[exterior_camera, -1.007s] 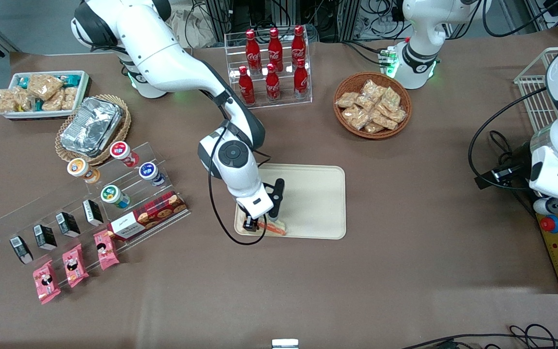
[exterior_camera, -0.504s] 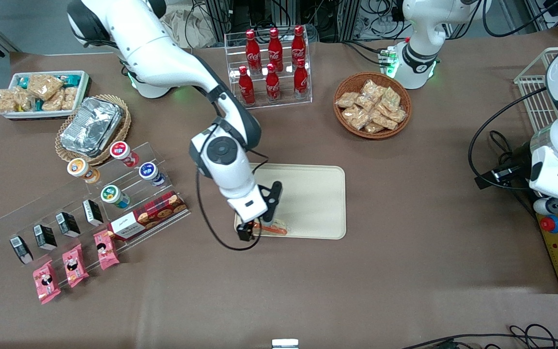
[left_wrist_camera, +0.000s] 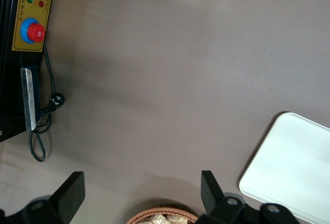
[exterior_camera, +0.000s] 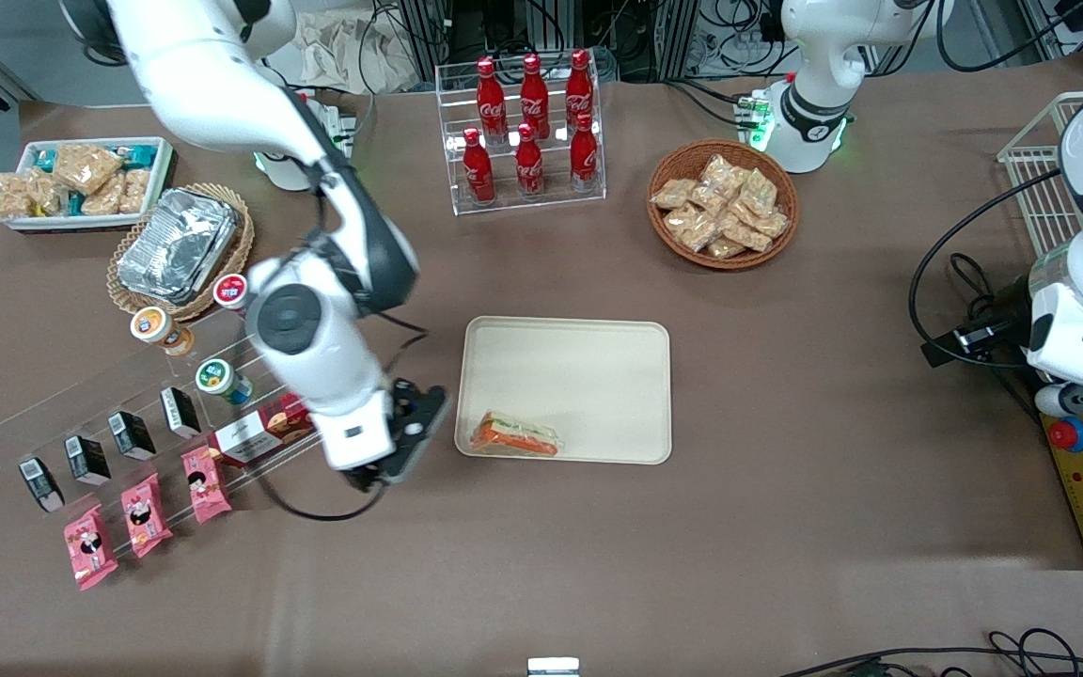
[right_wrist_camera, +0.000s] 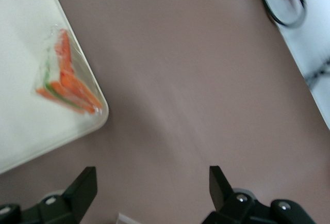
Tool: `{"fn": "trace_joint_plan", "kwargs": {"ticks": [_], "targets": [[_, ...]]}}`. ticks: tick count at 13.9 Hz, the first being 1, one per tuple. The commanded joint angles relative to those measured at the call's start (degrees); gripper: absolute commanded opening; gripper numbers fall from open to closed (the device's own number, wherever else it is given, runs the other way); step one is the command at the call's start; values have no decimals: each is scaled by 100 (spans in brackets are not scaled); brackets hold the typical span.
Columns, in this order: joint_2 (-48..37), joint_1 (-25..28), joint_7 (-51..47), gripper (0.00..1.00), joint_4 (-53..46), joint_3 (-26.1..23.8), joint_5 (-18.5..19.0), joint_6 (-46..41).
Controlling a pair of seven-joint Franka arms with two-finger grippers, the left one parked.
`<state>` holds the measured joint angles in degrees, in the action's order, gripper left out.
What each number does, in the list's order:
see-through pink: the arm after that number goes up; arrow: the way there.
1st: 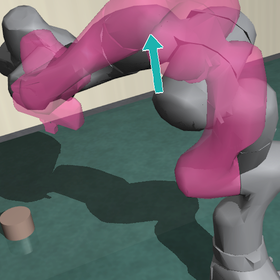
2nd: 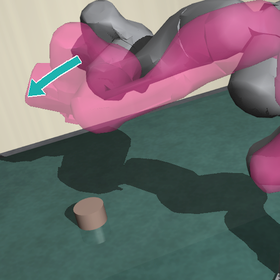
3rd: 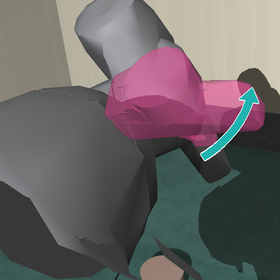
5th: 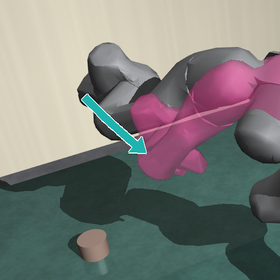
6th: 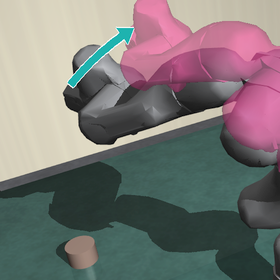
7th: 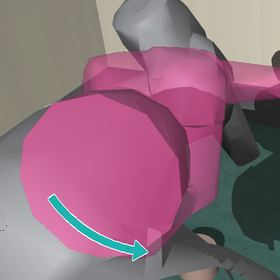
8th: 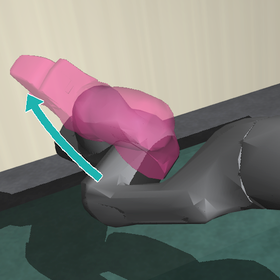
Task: Place sandwich on tray
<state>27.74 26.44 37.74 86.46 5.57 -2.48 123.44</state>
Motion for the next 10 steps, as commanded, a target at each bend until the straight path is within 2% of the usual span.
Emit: {"fn": "trace_joint_plan", "kwargs": {"ticks": [1,4,8,10], "targets": [[-671,-603,-13,98,99,-73,-165,-976],[-1129,-1114,-327,98,90,-21,-139,-1761],[-1455,-1448,-1819,98,81,32,-174,-2244],[-1701,-1502,-2549,98,81,41,-60,-2438]]}}
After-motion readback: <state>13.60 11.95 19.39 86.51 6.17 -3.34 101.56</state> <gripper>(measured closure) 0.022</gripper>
